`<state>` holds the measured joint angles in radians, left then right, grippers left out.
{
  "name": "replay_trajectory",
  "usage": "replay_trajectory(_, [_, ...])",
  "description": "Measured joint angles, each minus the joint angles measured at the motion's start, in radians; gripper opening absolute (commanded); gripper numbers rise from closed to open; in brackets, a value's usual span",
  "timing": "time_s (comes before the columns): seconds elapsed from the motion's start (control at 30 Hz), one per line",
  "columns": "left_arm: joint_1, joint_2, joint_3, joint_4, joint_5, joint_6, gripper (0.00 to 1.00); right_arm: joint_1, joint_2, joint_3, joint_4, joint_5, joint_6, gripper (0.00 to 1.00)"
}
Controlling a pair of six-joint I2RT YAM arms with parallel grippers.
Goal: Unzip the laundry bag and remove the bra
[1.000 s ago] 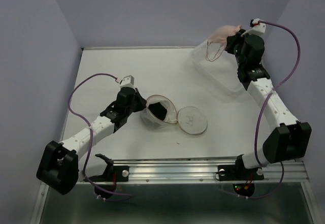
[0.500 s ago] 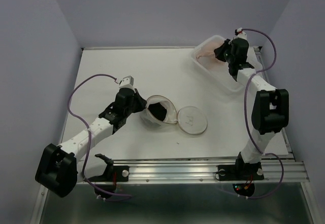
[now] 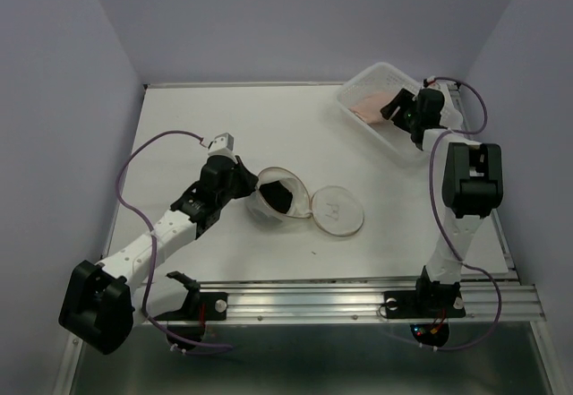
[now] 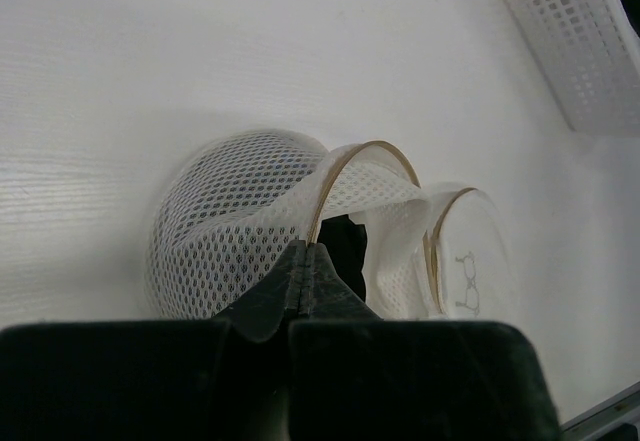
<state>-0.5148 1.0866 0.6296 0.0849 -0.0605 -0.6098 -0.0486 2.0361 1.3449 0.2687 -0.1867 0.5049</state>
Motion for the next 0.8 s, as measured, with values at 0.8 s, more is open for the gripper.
replay_trajectory(0.8, [0.000,0.000,0.000,-0.002,0.007,0.010,0.00,0.129,-0.694,-0.214,-0.255,-0.004,-0.113,0.95])
